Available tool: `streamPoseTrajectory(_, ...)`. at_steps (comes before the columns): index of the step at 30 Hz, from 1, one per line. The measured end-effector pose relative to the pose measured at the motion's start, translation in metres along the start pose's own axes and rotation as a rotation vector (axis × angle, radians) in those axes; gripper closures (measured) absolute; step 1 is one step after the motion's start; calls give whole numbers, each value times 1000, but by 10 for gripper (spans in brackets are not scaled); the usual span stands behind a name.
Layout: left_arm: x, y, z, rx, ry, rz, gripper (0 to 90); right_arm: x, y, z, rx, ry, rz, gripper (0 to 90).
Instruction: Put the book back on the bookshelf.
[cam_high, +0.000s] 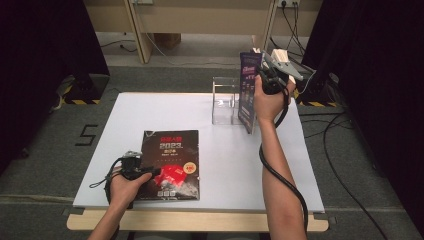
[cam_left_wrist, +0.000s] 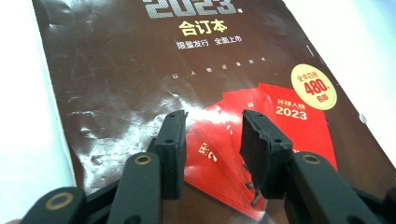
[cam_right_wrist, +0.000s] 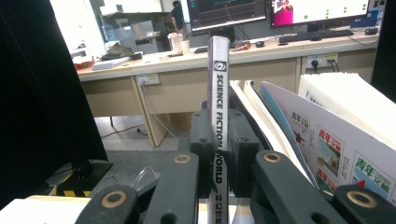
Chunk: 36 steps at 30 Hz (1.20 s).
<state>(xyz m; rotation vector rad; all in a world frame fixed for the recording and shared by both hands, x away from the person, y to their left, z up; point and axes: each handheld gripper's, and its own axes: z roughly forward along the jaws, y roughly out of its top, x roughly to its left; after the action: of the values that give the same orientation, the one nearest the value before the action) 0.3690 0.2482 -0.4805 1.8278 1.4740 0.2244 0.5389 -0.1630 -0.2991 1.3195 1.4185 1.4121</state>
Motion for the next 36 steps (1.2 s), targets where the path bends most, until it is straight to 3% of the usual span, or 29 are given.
streamPoseTrajectory(12, -1, 0, -1, -2, -4, 0, 601, 12, -6, -9, -7, -26, -108, 829)
streamPoseTrajectory(24, -2, 0, 0, -3, -6, 0, 601, 8, -18, -26, 1, -18, -95, 827)
streamPoseTrajectory(36, -3, -1, 0, -4, -9, 2, 601, 5, -30, -50, 4, -10, -122, 814)
